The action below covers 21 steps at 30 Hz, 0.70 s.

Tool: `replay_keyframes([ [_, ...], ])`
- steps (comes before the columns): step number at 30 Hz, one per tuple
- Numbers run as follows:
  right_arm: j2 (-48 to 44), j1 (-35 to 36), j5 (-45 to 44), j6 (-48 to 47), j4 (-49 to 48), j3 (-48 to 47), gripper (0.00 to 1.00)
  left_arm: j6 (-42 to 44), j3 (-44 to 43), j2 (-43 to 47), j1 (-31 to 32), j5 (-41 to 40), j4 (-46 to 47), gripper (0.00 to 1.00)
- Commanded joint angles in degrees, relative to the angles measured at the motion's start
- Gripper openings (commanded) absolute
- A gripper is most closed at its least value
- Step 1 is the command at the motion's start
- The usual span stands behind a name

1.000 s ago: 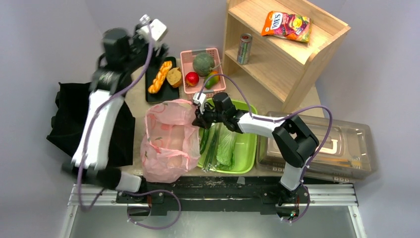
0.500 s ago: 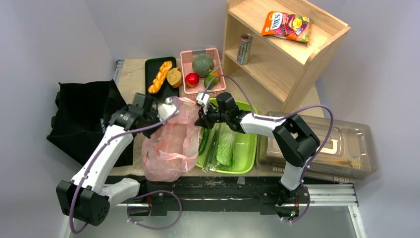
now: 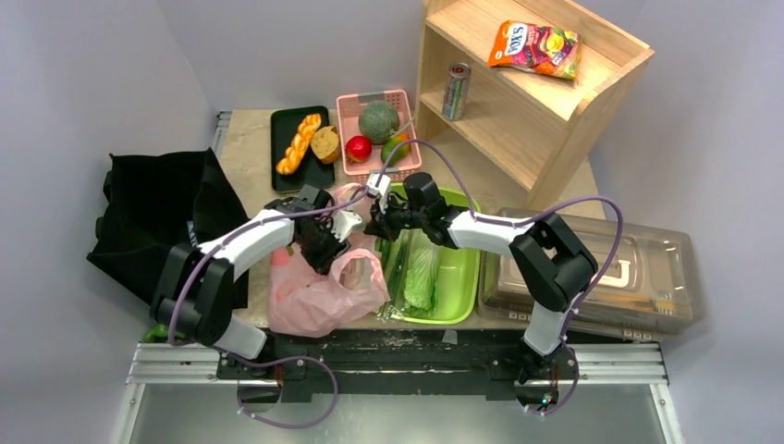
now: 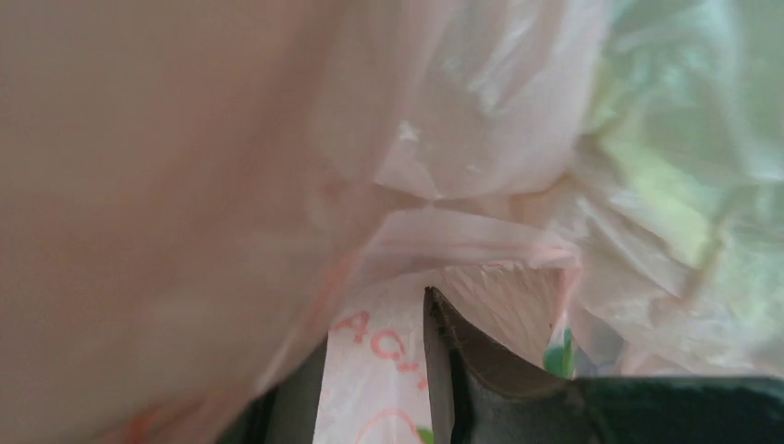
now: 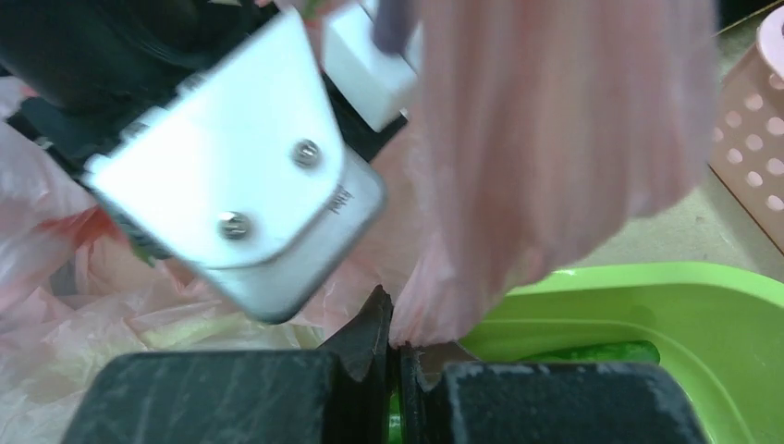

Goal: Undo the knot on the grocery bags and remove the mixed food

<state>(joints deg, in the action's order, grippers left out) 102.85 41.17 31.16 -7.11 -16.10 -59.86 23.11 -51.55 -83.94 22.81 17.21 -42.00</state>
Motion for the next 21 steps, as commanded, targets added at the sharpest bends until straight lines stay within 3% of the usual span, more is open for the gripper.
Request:
replay_keyframes([
  [1,-3.01,-0.3,-0.56,-0.7,1.55,-0.53,0.0,0.38,-0.16,-3.08,-1.88,-0.31,2.28,0.4],
  [5,-3.68,-0.34,-0.57,-1.15,2.15,-0.68,0.0,2.01,-0.46,-0.32,-3.74,-1.43,-1.35,0.55],
  [7,-3.84,-0.3,-0.57,-1.44,2.57,-0.82,0.0,1.74,-0.73,9.7,-5.84,2.44,-3.56,0.64],
  [9,-4.0,-0.3,-0.67,-1.88,3.08,-0.83,0.0,0.2,-3.78,18.95,-7.36,6.37,-7.34,0.79],
  [12,-4.15,-0.25,-0.66,-2.07,3.61,-0.79,0.0,0.57,-13.18,26.05,-7.92,10.32,-16.72,0.99],
  [16,-3.73,0.05,-0.05,-2.43,4.34,-1.66,0.0,-2.13,-27.53,27.55,-11.76,8.51,-26.29,1.0],
  [21,-4.15,0.38,0.2,-3.09,6.19,-3.01,0.0,-6.5,-39.21,27.56,-14.96,-11.3,-28.73,1.0],
])
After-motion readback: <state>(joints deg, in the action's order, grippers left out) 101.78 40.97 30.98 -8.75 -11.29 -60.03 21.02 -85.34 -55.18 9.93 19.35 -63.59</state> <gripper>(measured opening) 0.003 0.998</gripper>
